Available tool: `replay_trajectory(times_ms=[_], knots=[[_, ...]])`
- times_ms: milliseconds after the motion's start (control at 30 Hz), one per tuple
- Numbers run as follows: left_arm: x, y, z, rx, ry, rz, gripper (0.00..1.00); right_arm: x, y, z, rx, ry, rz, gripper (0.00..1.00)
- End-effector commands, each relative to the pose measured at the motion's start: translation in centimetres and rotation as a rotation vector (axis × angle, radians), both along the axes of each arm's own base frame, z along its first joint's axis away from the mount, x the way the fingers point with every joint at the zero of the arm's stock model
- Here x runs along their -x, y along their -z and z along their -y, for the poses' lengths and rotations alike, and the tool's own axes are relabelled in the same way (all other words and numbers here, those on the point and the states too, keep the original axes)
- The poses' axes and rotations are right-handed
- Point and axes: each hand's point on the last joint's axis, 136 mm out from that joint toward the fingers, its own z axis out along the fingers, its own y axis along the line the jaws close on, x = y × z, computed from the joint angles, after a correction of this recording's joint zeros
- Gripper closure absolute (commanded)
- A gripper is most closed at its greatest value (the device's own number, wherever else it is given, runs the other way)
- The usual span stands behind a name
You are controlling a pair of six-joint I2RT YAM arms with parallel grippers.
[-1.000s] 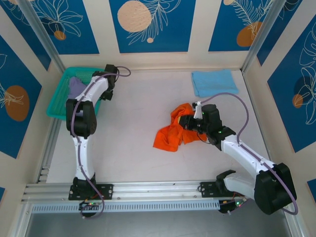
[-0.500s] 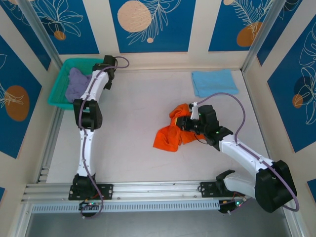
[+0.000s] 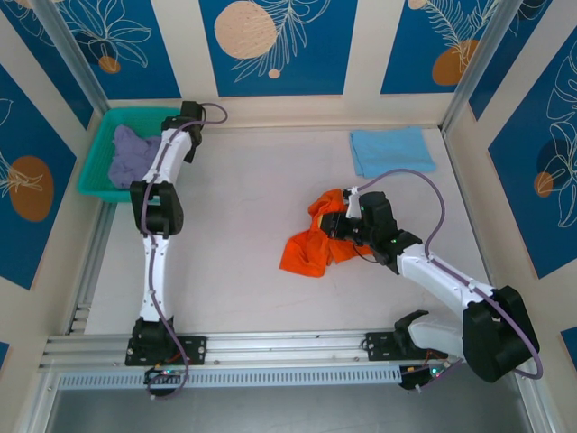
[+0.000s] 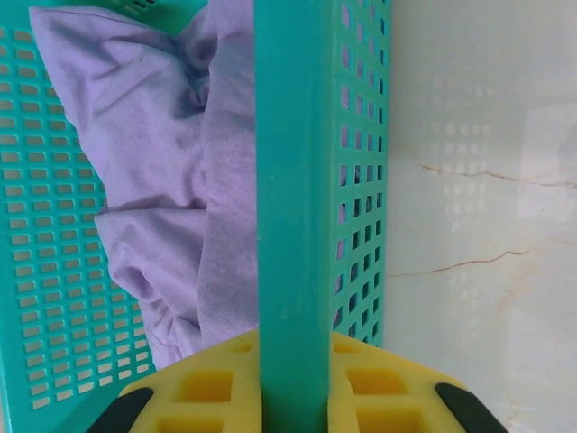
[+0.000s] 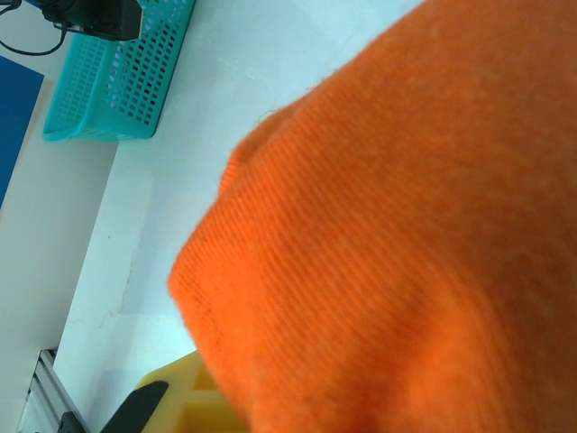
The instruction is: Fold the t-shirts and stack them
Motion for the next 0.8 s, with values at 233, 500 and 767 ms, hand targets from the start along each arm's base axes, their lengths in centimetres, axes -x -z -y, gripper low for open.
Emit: replay_trajectory(times_ms=[233,500,767], knots=[[-0.9,-2.1,-1.2,0.002,-0.037,0.088,0.44,-0.1,0.0,-0.8,0.017,-0.035,0.031,1.00],[2.0,-11.1,7.1,0.319,0.037,0.231,0.05,-0.1,-0.2,-0.3,0.055,-0.016,0.043,1.00],[12.4,-21.0,20.7,0.842,0.200,0.384,0.00,-0.6,-2.2,3.1,0.116,0.134,-0.012,1.00]])
